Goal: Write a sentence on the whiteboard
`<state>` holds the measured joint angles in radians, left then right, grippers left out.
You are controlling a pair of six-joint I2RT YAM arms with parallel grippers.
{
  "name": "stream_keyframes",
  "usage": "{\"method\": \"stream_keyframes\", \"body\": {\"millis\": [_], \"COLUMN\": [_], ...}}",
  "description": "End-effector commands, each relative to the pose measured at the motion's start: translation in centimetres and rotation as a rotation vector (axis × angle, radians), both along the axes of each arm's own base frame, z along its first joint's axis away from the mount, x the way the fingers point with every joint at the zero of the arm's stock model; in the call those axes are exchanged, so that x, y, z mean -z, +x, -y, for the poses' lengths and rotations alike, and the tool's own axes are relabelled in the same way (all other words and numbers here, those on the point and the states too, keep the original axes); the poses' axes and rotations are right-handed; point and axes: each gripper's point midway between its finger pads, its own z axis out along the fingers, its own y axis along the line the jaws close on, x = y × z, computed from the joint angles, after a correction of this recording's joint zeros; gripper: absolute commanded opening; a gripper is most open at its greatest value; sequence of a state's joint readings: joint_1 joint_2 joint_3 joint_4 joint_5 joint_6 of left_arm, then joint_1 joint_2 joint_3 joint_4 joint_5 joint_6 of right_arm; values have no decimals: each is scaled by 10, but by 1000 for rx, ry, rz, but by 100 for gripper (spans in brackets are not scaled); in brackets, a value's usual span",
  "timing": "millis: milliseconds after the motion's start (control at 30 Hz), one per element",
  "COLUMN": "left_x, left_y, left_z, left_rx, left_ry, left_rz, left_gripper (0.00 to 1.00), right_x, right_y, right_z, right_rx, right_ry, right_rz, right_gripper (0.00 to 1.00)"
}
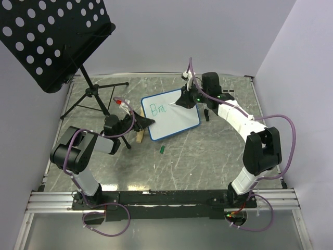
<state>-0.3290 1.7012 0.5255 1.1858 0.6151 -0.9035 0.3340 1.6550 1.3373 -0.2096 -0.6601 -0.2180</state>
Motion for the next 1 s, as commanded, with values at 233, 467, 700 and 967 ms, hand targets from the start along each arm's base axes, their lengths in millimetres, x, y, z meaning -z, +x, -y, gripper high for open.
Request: {"method": "stream_keyframes", "body": {"millis": [233,467,700,967], "left_x": [-51,-53,-54,-53], "left_y": [-4,-3,-4,-3], "left_z": [5,6,5,5], "left_rx": [46,47,43,42], "left_ry": [-83,-86,-89,-84], "left_rz": [211,215,218,219], "left_gripper": [1,1,1,1], "right_x": [-23,-8,4,-16], "right_y": [-2,-3,-4,-5], "right_z": [-16,-23,-22,-24], "right_rx": [-54,-68,-61,-71], "right_ry": [54,27,-1,35], "right_rz": [39,0,-18,23], "right_gripper": [0,0,0,0]}}
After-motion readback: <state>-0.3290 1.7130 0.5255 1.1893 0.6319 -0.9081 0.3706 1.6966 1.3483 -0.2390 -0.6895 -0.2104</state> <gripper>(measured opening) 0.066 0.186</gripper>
